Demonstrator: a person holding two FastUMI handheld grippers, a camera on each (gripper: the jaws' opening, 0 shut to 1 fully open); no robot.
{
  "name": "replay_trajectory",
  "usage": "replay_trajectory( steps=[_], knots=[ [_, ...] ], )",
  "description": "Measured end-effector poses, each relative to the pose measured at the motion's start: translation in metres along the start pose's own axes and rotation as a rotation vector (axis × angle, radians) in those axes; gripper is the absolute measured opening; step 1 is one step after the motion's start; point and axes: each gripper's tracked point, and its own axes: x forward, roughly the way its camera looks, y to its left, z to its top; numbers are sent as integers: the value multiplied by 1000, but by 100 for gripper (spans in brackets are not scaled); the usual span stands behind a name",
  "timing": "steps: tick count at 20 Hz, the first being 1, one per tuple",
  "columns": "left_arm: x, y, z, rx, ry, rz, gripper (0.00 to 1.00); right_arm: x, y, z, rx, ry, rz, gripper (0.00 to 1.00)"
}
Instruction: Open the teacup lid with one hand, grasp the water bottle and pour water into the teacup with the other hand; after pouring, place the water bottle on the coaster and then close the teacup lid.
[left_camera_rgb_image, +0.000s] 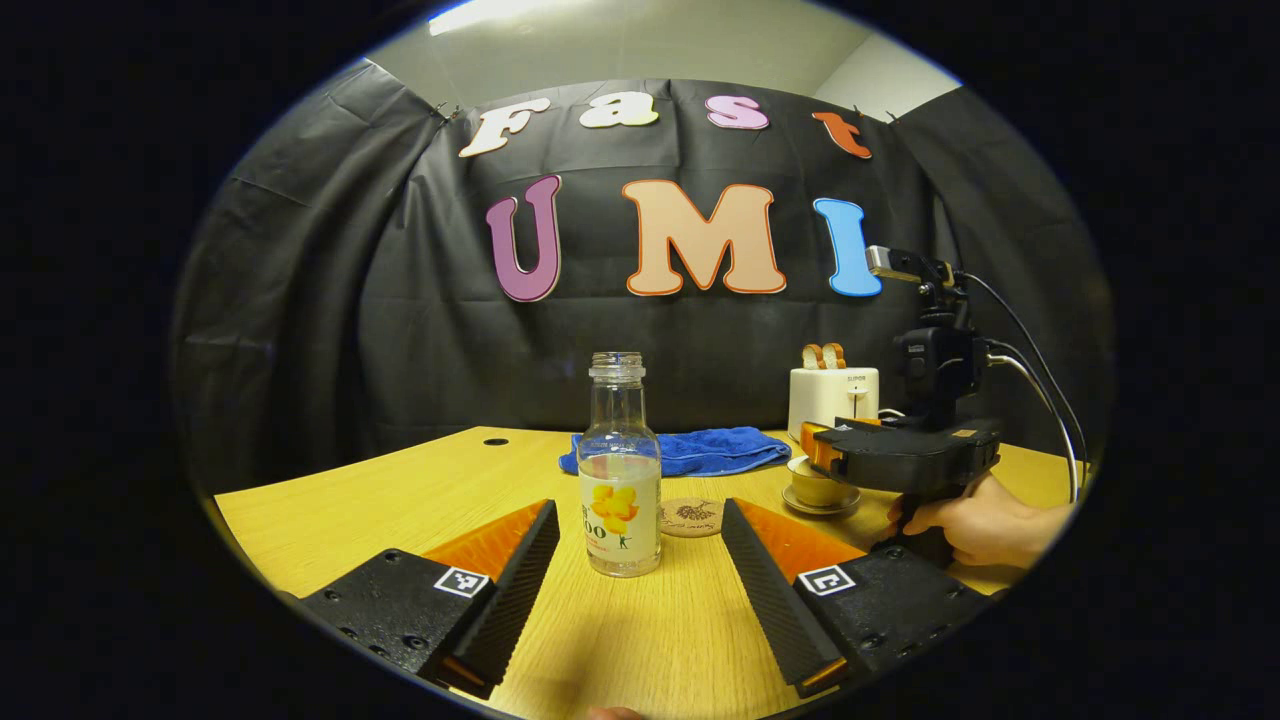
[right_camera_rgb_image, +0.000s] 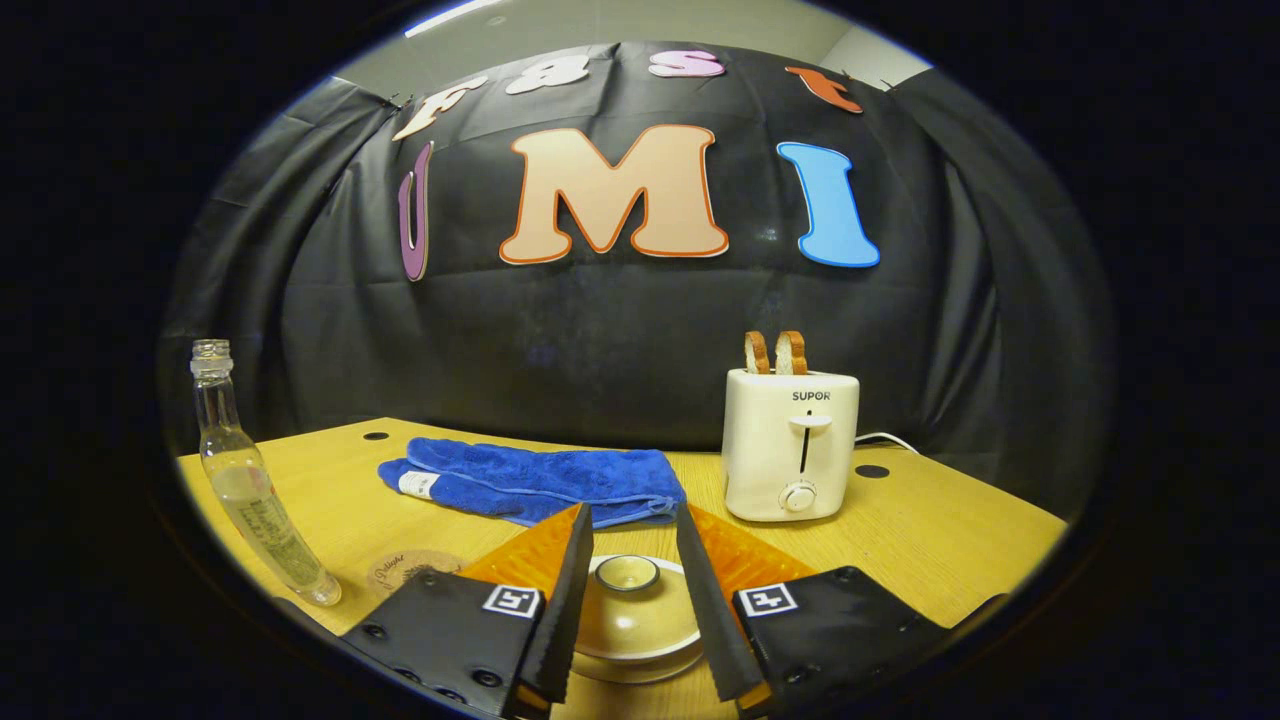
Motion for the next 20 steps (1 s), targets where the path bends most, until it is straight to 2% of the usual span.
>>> replay_trajectory(
  steps=[4,6,7,15,16,20],
  knots=[
    [-1,0,0,1,1,0,96,7,3,-14,0,87,15,57],
    [-1,0,0,0,1,0,96,5,5,-11,-3,93,24,58],
    [-1,0,1,1,1,-1,96,8,5,-14,-4,93,23,38],
    [-1,0,1,-1,2,-2,96,9,5,-14,-28,96,23,37],
    [-1,0,1,0,2,-2,96,7,6,-13,-35,87,21,29],
    [0,0,0,0,3,-2,96,4,9,-5,-30,32,42,30]
  ],
)
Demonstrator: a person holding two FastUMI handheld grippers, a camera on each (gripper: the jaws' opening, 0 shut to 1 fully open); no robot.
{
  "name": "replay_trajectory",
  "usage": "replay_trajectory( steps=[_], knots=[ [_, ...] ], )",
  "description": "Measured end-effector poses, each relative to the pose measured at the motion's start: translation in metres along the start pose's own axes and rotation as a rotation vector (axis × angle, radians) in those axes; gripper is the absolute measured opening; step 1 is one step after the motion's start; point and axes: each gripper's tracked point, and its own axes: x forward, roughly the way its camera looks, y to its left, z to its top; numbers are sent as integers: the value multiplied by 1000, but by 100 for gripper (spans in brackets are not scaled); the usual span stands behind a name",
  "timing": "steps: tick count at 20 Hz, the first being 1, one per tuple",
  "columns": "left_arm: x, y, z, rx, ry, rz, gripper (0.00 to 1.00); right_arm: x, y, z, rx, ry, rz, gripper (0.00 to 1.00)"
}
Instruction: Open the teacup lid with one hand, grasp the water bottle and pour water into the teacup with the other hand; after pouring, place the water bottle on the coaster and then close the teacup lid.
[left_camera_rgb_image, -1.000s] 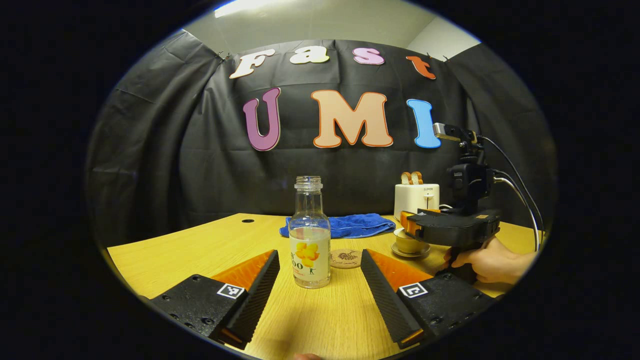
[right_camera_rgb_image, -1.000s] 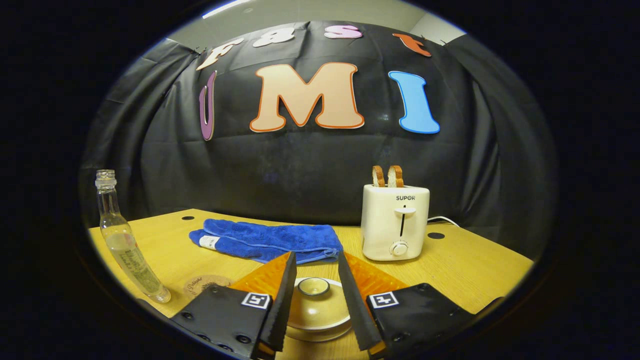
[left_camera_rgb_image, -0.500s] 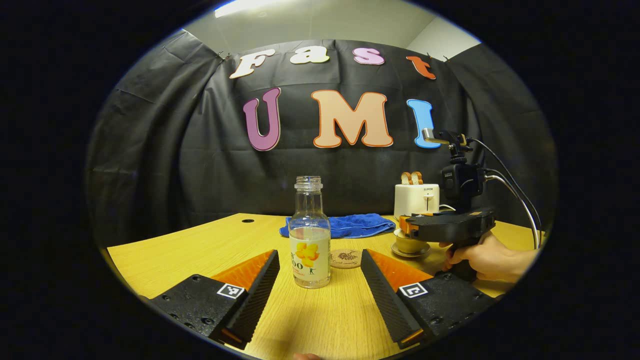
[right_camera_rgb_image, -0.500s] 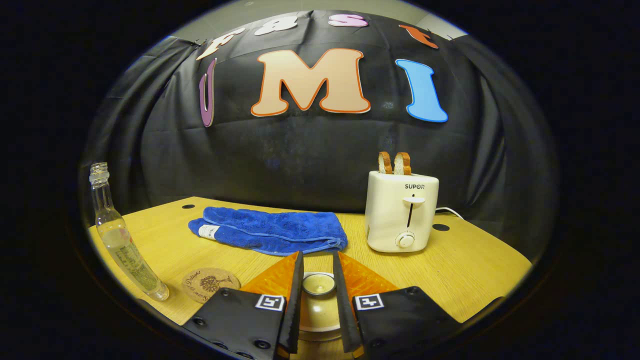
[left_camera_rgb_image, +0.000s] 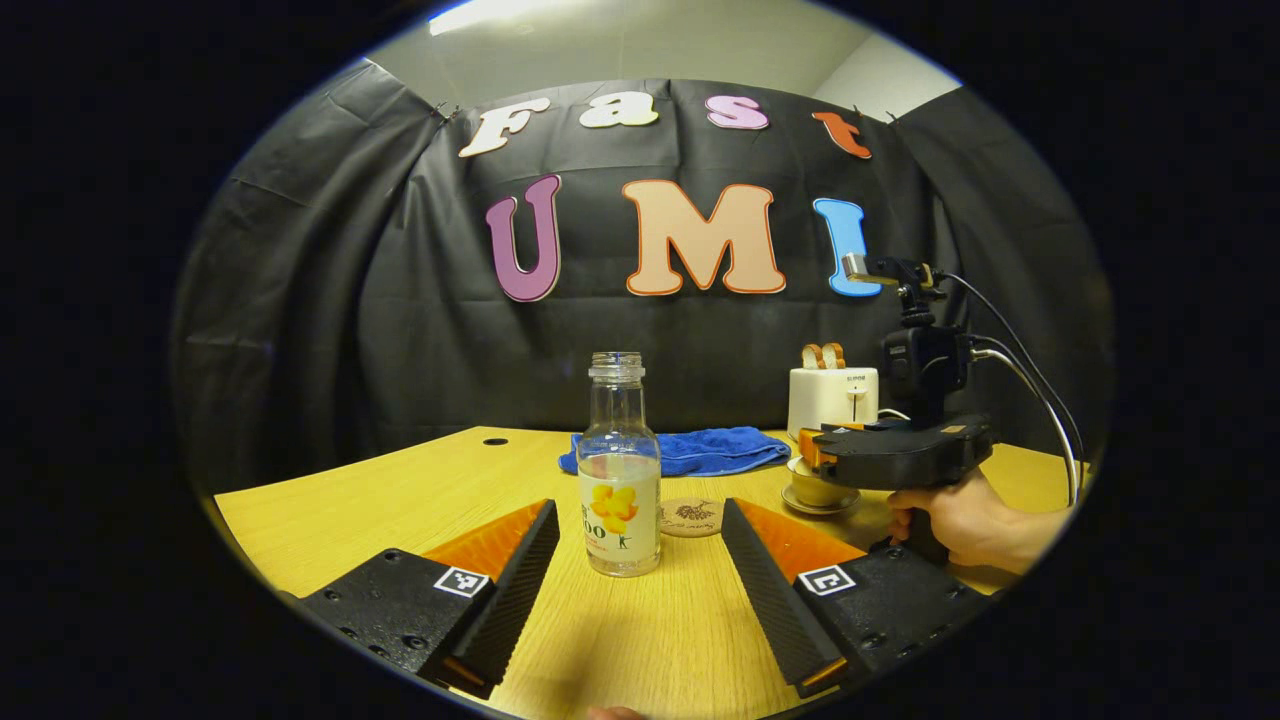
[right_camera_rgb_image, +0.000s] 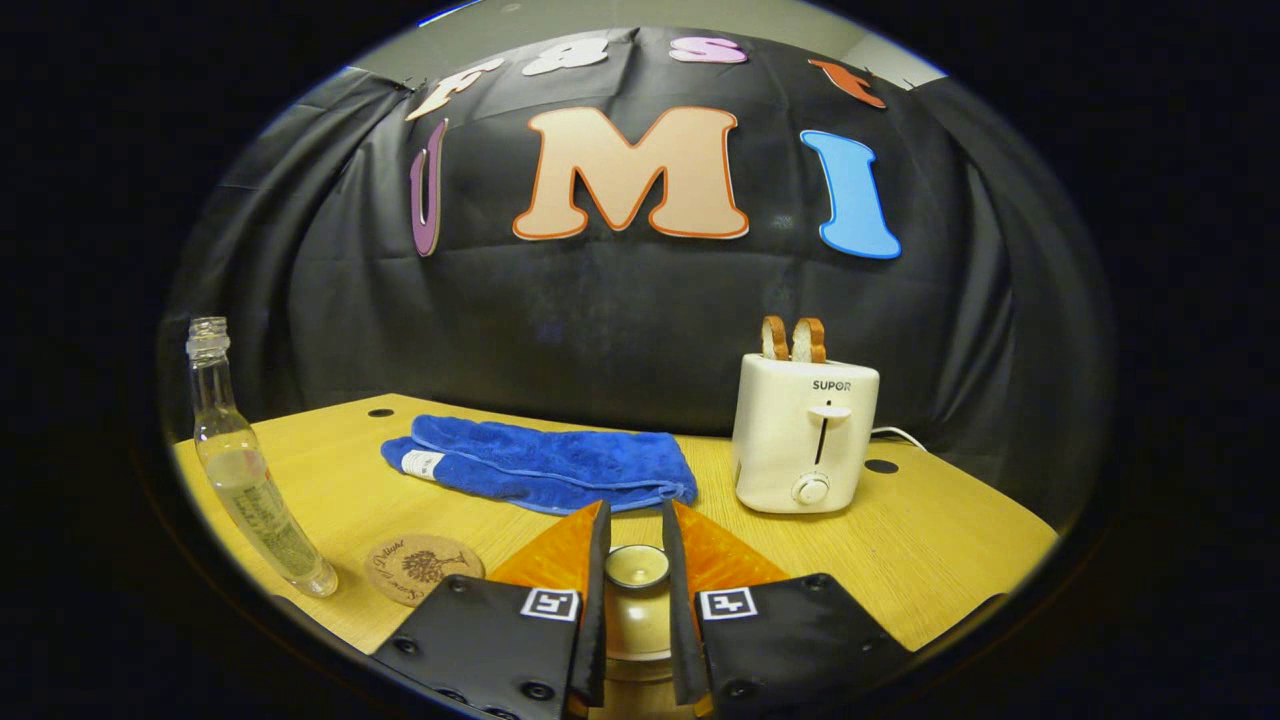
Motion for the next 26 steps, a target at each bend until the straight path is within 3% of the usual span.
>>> replay_trajectory(
  steps=[4,17,26],
  knots=[
    [-1,-1,0,-1,1,-1,96,-9,-7,12,62,-87,3,29],
    [2,5,0,2,3,15,96,-86,-11,8,58,-95,81,29],
    [52,19,-3,6,9,56,96,-118,-15,5,59,-96,109,29]
  ],
)
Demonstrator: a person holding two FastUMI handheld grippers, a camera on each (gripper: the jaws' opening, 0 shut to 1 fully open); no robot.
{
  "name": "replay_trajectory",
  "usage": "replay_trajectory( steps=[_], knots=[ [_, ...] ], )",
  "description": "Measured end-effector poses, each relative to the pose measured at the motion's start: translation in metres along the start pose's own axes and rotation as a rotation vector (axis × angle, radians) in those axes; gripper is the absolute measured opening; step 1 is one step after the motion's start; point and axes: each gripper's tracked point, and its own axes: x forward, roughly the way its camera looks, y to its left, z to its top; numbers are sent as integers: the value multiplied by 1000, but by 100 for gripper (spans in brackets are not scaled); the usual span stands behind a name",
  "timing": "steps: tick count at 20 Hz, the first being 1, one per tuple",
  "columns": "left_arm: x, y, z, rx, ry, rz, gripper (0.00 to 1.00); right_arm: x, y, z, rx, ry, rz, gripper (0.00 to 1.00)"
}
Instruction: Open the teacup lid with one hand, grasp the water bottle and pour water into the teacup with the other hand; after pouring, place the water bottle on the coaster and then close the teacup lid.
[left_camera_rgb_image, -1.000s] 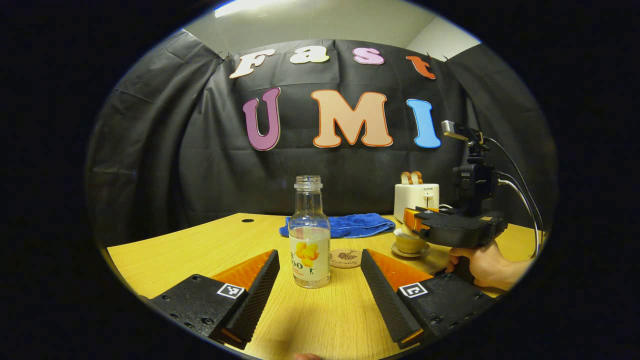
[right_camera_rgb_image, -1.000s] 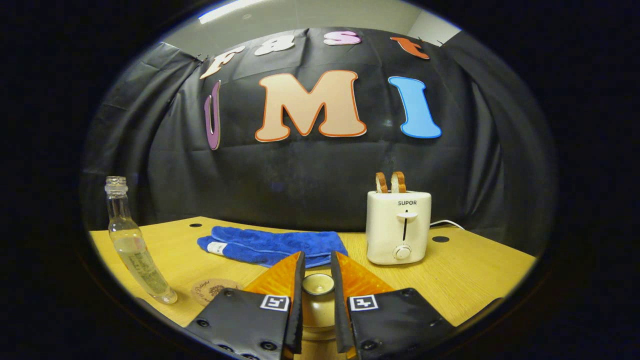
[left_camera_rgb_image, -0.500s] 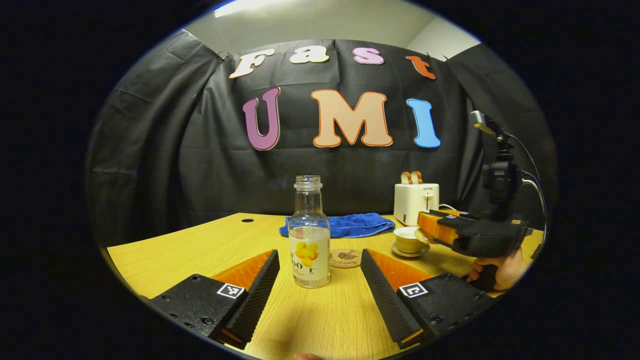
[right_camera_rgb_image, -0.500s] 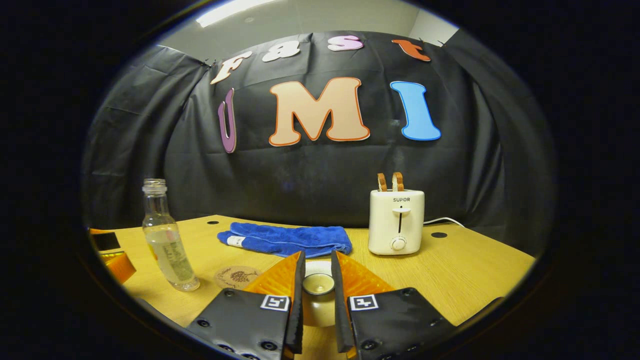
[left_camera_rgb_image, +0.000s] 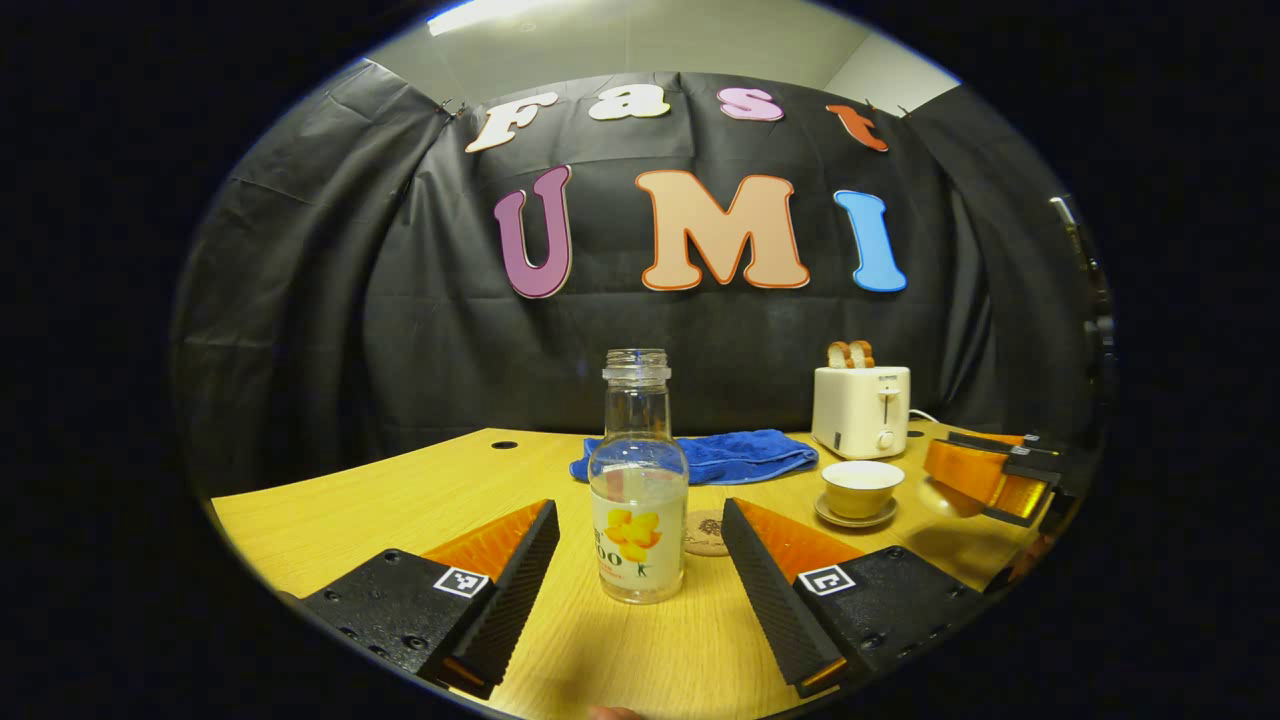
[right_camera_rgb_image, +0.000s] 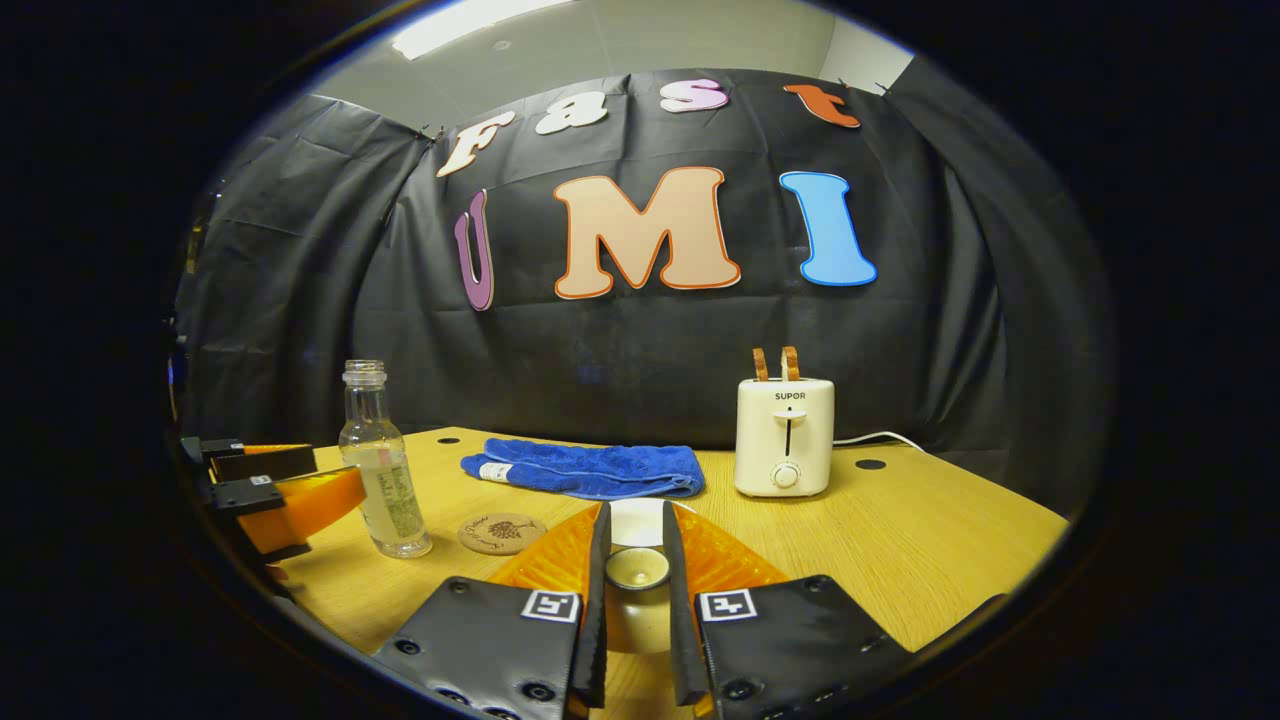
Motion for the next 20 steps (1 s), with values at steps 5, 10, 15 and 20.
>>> replay_trajectory(
  steps=[5,10,15,20],
  knots=[
    [34,0,0,3,3,-4,96,0,0,1,0,0,-1,29],
    [55,-3,-1,4,6,-25,96,0,0,0,-1,-1,-1,29],
    [56,-5,-1,1,7,-31,68,-1,0,1,-1,-1,-2,29],
    [57,-8,-1,0,5,-52,65,-2,-6,1,-2,0,-27,29]
  ],
)
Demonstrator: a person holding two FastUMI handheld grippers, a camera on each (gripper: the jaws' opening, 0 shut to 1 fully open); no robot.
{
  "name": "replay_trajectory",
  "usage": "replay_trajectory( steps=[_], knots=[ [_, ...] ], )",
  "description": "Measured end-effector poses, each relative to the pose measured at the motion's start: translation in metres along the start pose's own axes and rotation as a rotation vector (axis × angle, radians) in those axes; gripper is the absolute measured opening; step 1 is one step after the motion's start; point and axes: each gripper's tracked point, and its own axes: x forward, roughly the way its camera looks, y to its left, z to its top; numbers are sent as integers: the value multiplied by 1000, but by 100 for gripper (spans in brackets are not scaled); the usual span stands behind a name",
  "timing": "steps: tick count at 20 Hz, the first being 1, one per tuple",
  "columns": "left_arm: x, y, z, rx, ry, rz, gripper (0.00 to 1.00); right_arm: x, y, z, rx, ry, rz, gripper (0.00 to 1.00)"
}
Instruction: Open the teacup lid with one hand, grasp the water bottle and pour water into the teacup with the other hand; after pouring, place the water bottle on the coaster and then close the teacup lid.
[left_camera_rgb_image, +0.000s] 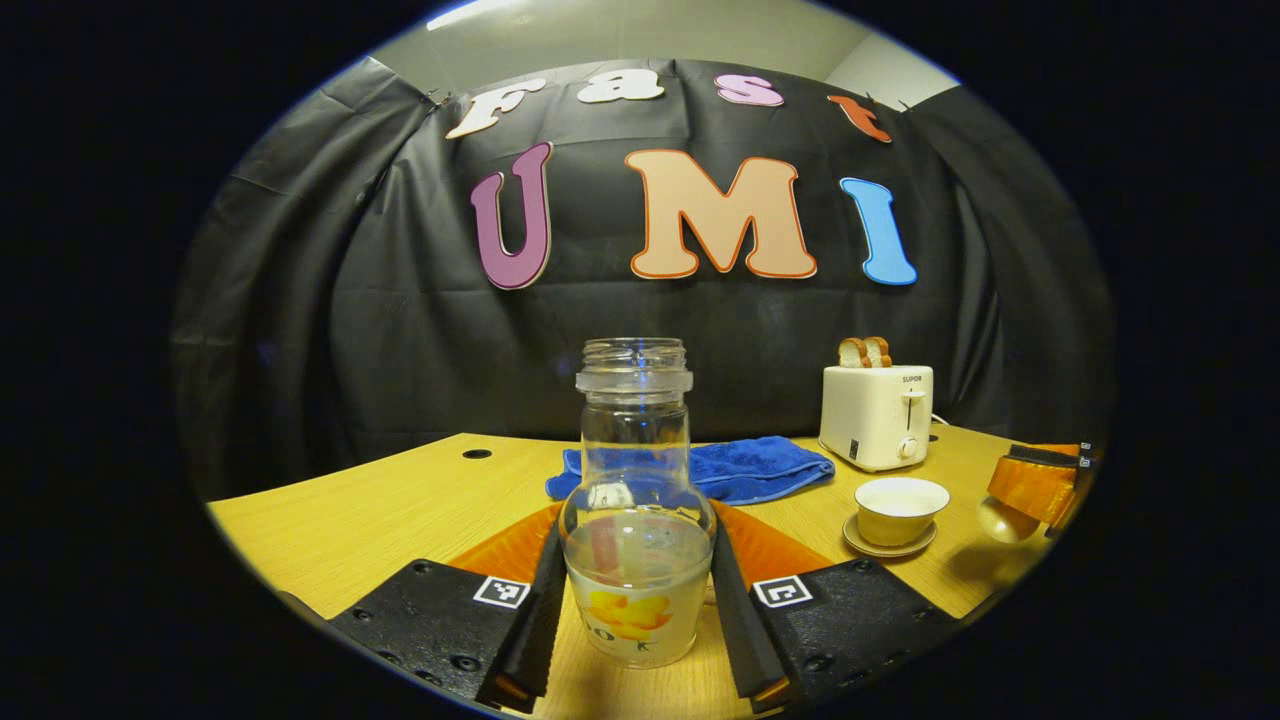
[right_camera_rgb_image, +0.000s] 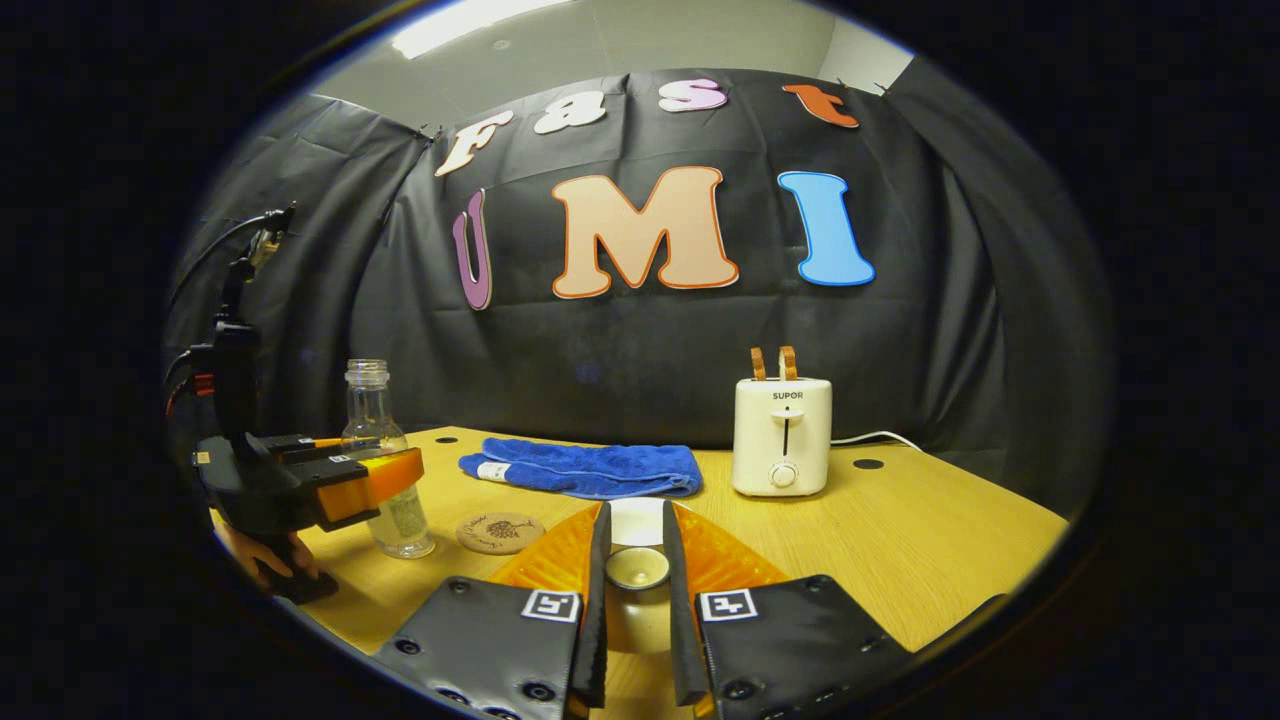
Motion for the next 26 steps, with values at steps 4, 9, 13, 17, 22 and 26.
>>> replay_trajectory(
  steps=[4,9,13,17,22,26],
  knots=[
    [6,-6,-1,29,10,-12,65,-4,-14,0,-2,-2,-50,29],
    [22,-31,-3,352,11,-45,66,-19,-60,4,-5,-7,-156,29],
    [43,-56,-13,641,29,-102,66,-34,-99,5,-7,-10,-218,29],
    [63,-74,-30,861,102,-178,64,-45,-128,7,-9,-14,-272,29],
    [70,-90,-39,1098,150,-254,65,-50,-141,6,-9,-14,-293,29],
    [75,-97,-36,1318,183,-286,65,-50,-141,7,-10,-14,-293,29]
  ],
)
